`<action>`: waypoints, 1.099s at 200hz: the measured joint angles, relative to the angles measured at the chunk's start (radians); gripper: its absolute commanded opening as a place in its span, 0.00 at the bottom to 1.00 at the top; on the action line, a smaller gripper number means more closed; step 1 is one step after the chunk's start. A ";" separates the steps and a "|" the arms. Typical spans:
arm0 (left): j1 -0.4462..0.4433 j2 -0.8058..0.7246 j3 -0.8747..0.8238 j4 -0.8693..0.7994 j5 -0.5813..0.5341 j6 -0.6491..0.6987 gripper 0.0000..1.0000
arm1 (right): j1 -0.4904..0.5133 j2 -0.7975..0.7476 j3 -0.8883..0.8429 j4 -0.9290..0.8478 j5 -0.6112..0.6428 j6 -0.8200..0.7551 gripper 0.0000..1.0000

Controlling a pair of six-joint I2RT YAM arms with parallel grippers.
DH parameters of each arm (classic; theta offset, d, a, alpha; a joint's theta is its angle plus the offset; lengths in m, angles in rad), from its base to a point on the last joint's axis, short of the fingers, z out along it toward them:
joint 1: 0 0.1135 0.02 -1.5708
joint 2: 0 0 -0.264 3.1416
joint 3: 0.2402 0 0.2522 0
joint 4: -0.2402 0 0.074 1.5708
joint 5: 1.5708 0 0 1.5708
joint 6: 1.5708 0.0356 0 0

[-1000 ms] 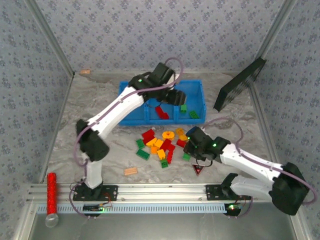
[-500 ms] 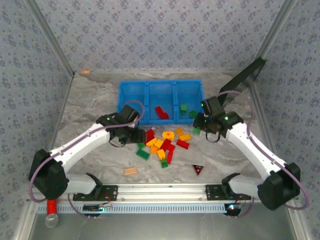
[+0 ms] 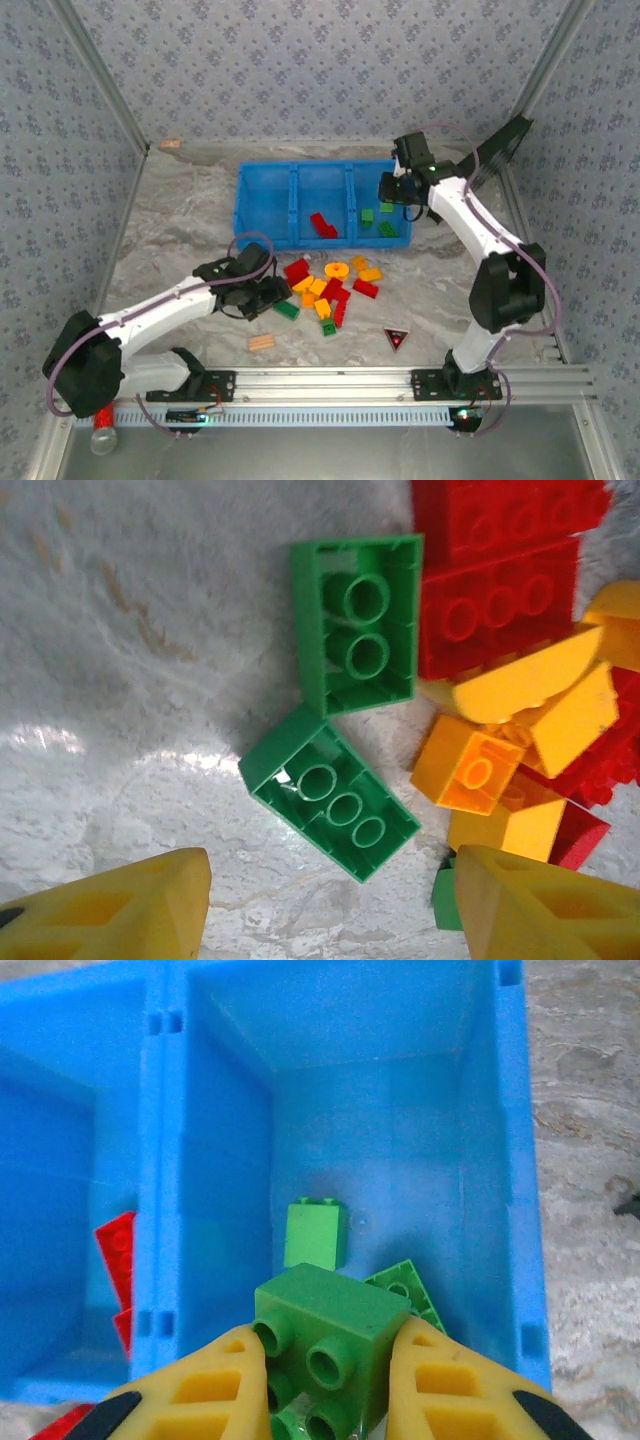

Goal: Sort the legos into containers by color
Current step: Place the lego in the container.

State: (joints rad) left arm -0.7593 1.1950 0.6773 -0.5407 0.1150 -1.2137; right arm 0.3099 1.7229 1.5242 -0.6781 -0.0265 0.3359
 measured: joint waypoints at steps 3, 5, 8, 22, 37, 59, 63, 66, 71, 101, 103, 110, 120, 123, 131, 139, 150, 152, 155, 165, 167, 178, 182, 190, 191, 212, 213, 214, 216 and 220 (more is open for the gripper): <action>-0.005 0.001 -0.008 0.006 0.000 -0.017 0.67 | -0.001 0.013 0.005 0.001 -0.002 -0.007 0.23; -0.006 0.002 -0.010 0.008 0.000 -0.023 0.67 | -0.002 0.021 0.008 0.002 -0.002 -0.010 0.23; -0.010 0.003 -0.015 0.013 0.000 -0.036 0.67 | -0.003 0.036 0.013 0.004 -0.005 -0.017 0.23; -0.021 0.013 -0.029 0.026 -0.001 -0.089 0.68 | -0.003 0.087 0.035 0.006 -0.009 -0.039 0.23; -0.023 0.024 -0.032 0.038 -0.004 -0.131 0.69 | -0.005 0.138 0.060 0.008 -0.014 -0.059 0.23; -0.023 0.044 -0.032 0.063 -0.008 -0.178 0.70 | -0.006 0.199 0.094 0.017 -0.016 -0.084 0.24; -0.023 0.049 -0.032 0.066 -0.008 -0.187 0.70 | -0.006 0.211 0.100 0.018 -0.016 -0.091 0.24; -0.023 0.052 -0.032 0.068 -0.008 -0.190 0.70 | -0.006 0.216 0.103 0.020 -0.016 -0.092 0.24; -0.023 0.058 -0.032 0.070 -0.008 -0.198 0.70 | -0.007 0.226 0.107 0.023 -0.016 -0.098 0.24; -0.036 0.083 -0.032 0.071 -0.013 -0.246 0.70 | -0.006 0.268 0.112 0.031 -0.016 -0.122 0.28; -0.037 0.084 -0.032 0.071 -0.013 -0.249 0.70 | -0.007 0.270 0.112 0.031 -0.016 -0.124 0.29; -0.040 0.090 -0.032 0.071 -0.015 -0.258 0.70 | -0.007 0.278 0.113 0.032 -0.016 -0.127 0.30; -0.041 0.098 -0.032 0.072 -0.018 -0.269 0.70 | -0.007 0.290 0.113 0.035 -0.016 -0.134 0.32; -0.042 0.101 -0.032 0.073 -0.019 -0.273 0.70 | -0.007 0.293 0.113 0.038 -0.016 -0.134 0.32; -0.042 0.110 -0.032 0.073 -0.020 -0.278 0.70 | -0.007 0.301 0.113 0.043 -0.018 -0.138 0.33; -0.041 0.121 -0.031 0.073 -0.024 -0.282 0.70 | -0.008 0.307 0.113 0.048 -0.021 -0.142 0.34; -0.041 0.137 -0.029 0.077 -0.024 -0.288 0.70 | -0.008 0.314 0.113 0.056 -0.025 -0.143 0.35; -0.041 0.139 -0.027 0.078 -0.024 -0.288 0.70 | -0.009 0.314 0.113 0.057 -0.027 -0.143 0.35; -0.041 0.143 -0.023 0.078 -0.024 -0.289 0.70 | -0.009 0.315 0.113 0.058 -0.027 -0.143 0.35; -0.041 0.154 -0.013 0.079 -0.024 -0.292 0.70 | -0.011 0.320 0.113 0.063 -0.034 -0.145 0.37; -0.041 0.157 -0.011 0.079 -0.024 -0.292 0.70 | -0.011 0.320 0.113 0.063 -0.034 -0.146 0.37; -0.041 0.172 -0.005 0.079 -0.023 -0.296 0.71 | -0.011 0.325 0.113 0.068 -0.040 -0.148 0.40; -0.041 0.179 -0.002 0.079 -0.023 -0.296 0.71 | -0.011 0.327 0.113 0.069 -0.042 -0.148 0.41; -0.041 0.193 0.002 0.080 -0.023 -0.296 0.71 | -0.013 0.329 0.113 0.069 -0.043 -0.151 0.43; -0.041 0.196 0.003 0.080 -0.023 -0.296 0.71 | -0.013 0.329 0.113 0.069 -0.043 -0.151 0.43; -0.041 0.219 0.024 0.066 -0.022 -0.296 0.70 | -0.016 0.329 0.113 0.071 -0.051 -0.161 0.49; -0.041 0.219 0.025 0.065 -0.022 -0.296 0.70 | -0.016 0.329 0.113 0.071 -0.051 -0.162 0.49; -0.041 0.219 0.025 0.065 -0.022 -0.296 0.70 | -0.016 0.329 0.113 0.071 -0.051 -0.161 0.49; -0.041 0.221 0.027 0.063 -0.022 -0.296 0.70 | -0.016 0.329 0.113 0.072 -0.052 -0.160 0.49; -0.041 0.225 0.030 0.060 -0.022 -0.296 0.70 | -0.016 0.329 0.112 0.075 -0.054 -0.163 0.50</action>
State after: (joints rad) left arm -0.8005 1.4200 0.7071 -0.4808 0.0929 -1.5093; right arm 0.2939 2.0518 1.6363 -0.6029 -0.0807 0.1734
